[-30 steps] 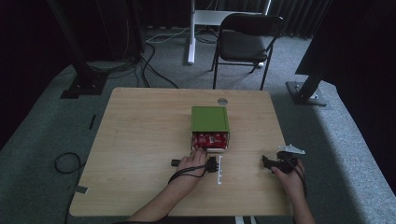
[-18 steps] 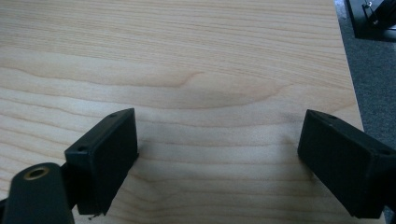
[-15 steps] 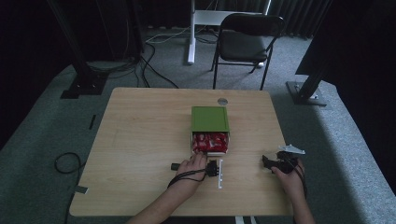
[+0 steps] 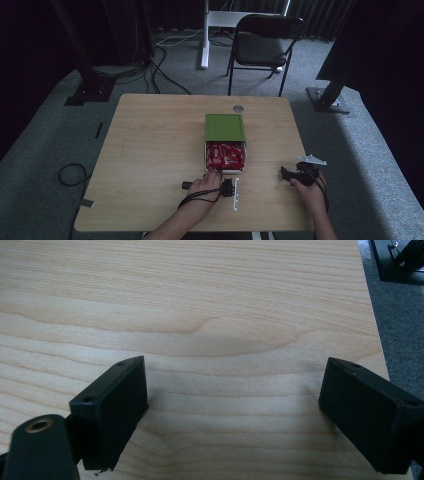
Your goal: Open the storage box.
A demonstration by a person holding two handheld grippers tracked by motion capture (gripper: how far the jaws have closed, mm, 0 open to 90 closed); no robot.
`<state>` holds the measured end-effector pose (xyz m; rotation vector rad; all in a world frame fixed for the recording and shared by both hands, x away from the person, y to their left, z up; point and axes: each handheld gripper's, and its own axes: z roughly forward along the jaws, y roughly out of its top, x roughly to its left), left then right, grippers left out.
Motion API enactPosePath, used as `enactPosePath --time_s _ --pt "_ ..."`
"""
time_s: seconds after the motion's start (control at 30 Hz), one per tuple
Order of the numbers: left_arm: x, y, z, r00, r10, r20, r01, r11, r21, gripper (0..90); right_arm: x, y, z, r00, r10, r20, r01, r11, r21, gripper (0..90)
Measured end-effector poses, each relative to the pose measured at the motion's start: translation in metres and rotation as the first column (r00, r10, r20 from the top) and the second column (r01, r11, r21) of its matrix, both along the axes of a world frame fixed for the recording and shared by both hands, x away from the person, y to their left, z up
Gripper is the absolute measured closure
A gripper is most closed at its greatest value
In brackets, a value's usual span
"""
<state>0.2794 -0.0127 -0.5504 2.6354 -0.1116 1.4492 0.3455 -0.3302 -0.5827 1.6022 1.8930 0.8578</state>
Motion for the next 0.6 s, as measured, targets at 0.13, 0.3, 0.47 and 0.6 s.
enactPosePath --time_s 0.13,0.3,0.47,0.6 --pt "-0.007 0.0 0.0 1.0 -0.003 -0.004 0.003 1.0 0.005 74.8 0.0 0.0 0.0 1.0 0.0 0.0 0.0 1.0 0.0 11.6" --pt "-0.015 0.001 -0.001 0.9997 -0.005 -0.025 0.005 0.9999 0.012 75.1 0.0 0.0 0.0 1.0 0.0 0.0 0.0 1.0 0.0 11.6" --pt "-0.023 0.001 -0.002 0.9993 -0.007 -0.038 0.008 0.9996 0.027 75.4 0.0 0.0 0.0 1.0 0.0 0.0 0.0 1.0 0.0 11.6" --pt "-0.029 0.0 -0.001 0.9986 -0.013 -0.052 0.014 0.9996 0.025 75.5 0.0 0.0 0.0 1.0 0.0 0.0 0.0 1.0 -0.001 11.6"
